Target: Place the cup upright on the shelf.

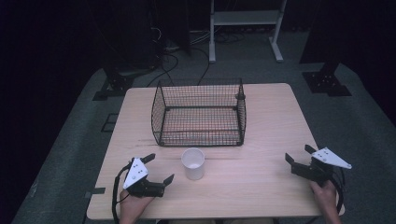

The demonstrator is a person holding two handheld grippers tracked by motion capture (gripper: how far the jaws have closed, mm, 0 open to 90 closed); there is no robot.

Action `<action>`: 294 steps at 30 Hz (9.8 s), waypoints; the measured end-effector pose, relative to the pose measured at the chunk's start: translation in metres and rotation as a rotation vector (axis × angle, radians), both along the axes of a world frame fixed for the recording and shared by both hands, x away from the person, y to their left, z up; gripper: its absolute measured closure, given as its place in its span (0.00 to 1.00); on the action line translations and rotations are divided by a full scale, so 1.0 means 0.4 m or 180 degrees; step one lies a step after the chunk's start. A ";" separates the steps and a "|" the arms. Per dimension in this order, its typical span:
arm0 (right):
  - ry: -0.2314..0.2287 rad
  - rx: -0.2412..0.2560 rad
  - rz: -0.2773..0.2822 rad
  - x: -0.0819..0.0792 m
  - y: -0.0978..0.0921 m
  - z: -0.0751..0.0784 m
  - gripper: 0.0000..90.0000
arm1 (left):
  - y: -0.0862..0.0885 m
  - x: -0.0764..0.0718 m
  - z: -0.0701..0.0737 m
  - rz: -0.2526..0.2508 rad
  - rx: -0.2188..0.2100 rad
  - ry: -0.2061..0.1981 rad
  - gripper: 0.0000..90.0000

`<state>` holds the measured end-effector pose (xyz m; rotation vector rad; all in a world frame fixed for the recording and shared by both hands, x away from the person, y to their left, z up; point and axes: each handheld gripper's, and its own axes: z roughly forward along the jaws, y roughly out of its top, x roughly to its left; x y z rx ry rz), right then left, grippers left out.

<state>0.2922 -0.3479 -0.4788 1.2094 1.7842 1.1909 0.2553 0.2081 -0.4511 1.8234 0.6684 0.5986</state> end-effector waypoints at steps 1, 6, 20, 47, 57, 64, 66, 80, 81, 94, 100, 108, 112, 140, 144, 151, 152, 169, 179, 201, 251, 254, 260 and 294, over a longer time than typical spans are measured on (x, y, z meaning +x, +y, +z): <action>0.0001 -0.0002 -0.0001 0.000 0.000 0.000 0.14 | -0.002 0.000 0.000 -0.0013 0.0012 -0.0001 0.03; 0.0003 0.0001 -0.0004 0.000 0.000 0.000 0.14 | -0.014 0.000 0.001 -0.0088 0.0031 0.0003 0.03; 0.0008 -0.0001 -0.0013 0.001 0.000 0.000 0.14 | -0.051 0.002 0.003 -0.0254 0.0056 0.0032 0.03; 0.0003 -0.0021 -0.0003 0.001 0.003 0.000 0.14 | -0.161 0.053 0.003 -0.0607 0.0467 0.0307 0.03; -0.0005 -0.0025 0.0006 0.001 0.003 0.000 0.14 | -0.189 0.090 0.010 -0.0624 0.0568 0.0427 0.03; -0.0006 -0.0029 0.0010 0.001 0.004 0.000 0.14 | -0.204 0.107 0.009 -0.0633 0.0664 0.0528 0.03; -0.0006 -0.0030 0.0009 0.001 0.004 0.000 0.14 | -0.208 0.110 0.008 -0.0639 0.0649 0.0559 0.03; -0.0009 -0.0037 0.0011 0.001 0.004 0.000 0.14 | -0.219 0.133 0.001 -0.0686 0.0728 0.0714 0.12; -0.0010 -0.0037 0.0011 0.001 0.005 0.000 0.14 | -0.219 0.134 0.003 -0.0685 0.0730 0.0710 0.13; -0.0013 -0.0035 0.0012 0.001 0.005 0.000 0.14 | -0.219 0.139 0.016 -0.0783 0.0697 0.0710 0.23; -0.0016 -0.0034 0.0008 0.001 0.004 0.000 0.14 | -0.218 0.147 0.049 -0.0848 0.0562 0.0691 0.23; -0.0016 -0.0028 0.0008 0.001 0.004 0.000 0.14 | -0.220 0.157 0.086 -0.0925 0.0490 0.0622 0.23; -0.0017 -0.0020 0.0008 0.001 0.003 0.000 0.14 | -0.222 0.161 0.109 -0.0965 0.0533 0.0607 0.23; 0.0003 -0.0006 -0.0016 0.002 0.002 0.000 0.14 | -0.205 0.203 0.217 -0.1104 0.0573 0.0553 0.23; 0.0002 -0.0008 -0.0014 0.002 0.002 0.000 0.14 | -0.204 0.210 0.229 -0.1111 0.0628 0.0562 0.23; 0.0004 -0.0004 -0.0018 0.002 0.002 0.000 0.14 | -0.206 0.222 0.244 -0.1124 0.0687 0.0568 0.23; 0.0004 -0.0004 -0.0018 0.002 0.002 0.000 0.14 | -0.206 0.222 0.244 -0.1124 0.0687 0.0568 0.23; 0.0001 0.0000 -0.0019 0.002 0.002 0.000 0.14 | -0.200 0.271 0.295 -0.1113 0.0712 0.0569 0.23; 0.0005 -0.0002 -0.0024 0.003 0.002 0.000 0.14 | -0.202 0.306 0.339 -0.1134 0.0740 0.0522 0.23; 0.0007 -0.0009 -0.0018 0.003 0.002 0.000 0.14 | -0.213 0.384 0.381 -0.1151 0.0862 0.0560 0.23; 0.0005 0.0005 -0.0008 0.003 0.002 0.000 0.14 | -0.331 0.579 0.308 -0.1106 0.0972 0.0623 0.23; 0.0005 0.0009 -0.0004 0.003 0.002 0.000 0.14 | -0.340 0.589 0.296 -0.1125 0.0997 0.0655 0.23; 0.0006 0.0012 -0.0004 0.003 0.002 0.000 0.14 | -0.357 0.607 0.272 -0.1122 0.1014 0.0694 0.23; 0.0001 0.0031 0.0011 0.002 0.000 0.000 0.14 | -0.412 0.669 0.156 -0.1192 0.1297 0.1049 0.23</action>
